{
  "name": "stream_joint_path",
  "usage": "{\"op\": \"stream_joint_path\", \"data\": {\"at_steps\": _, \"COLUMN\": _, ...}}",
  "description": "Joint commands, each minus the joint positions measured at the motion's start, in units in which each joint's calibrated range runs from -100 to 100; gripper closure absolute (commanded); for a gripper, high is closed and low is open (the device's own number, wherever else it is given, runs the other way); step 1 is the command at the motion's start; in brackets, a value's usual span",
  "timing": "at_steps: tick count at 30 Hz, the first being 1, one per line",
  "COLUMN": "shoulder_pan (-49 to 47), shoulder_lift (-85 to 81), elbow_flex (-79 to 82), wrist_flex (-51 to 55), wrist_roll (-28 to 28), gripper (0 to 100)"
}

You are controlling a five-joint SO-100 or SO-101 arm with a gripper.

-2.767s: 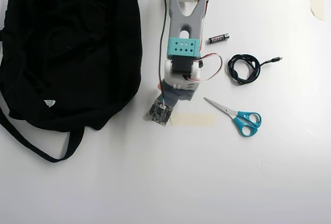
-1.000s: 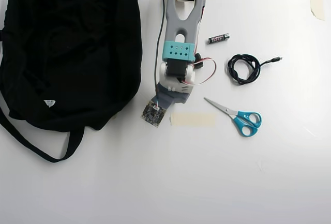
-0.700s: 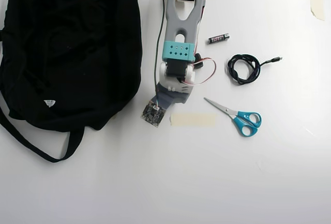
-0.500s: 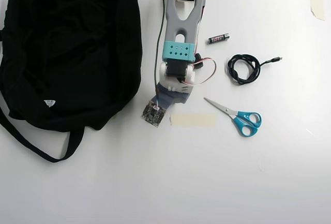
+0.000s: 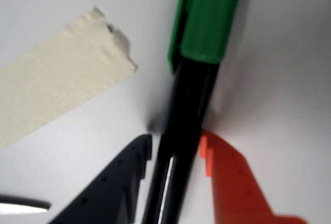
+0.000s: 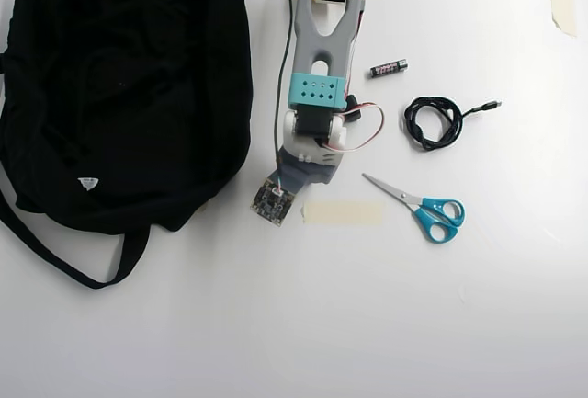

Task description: Put the green marker into the black bag

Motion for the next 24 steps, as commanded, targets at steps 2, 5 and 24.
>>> {"op": "stream_joint_path", "data": {"at_steps": 2, "shoulder_pan": -0.30, "shoulder_lift": 0.11, "elbow_flex": -0.49, "wrist_flex": -0.60, "wrist_roll": -0.12, "gripper": 88}}
{"op": "stream_joint_path", "data": {"at_steps": 5, "shoulder_pan": -0.23, "shoulder_lift": 0.11, "elbow_flex": -0.49, "wrist_flex": -0.60, "wrist_roll": -0.12, "gripper": 92}}
{"op": "stream_joint_path", "data": {"at_steps": 24, "shoulder_pan": -0.23, "shoulder_lift": -0.22, "elbow_flex": -0.49, "wrist_flex": -0.60, "wrist_roll": -0.12, "gripper": 98}}
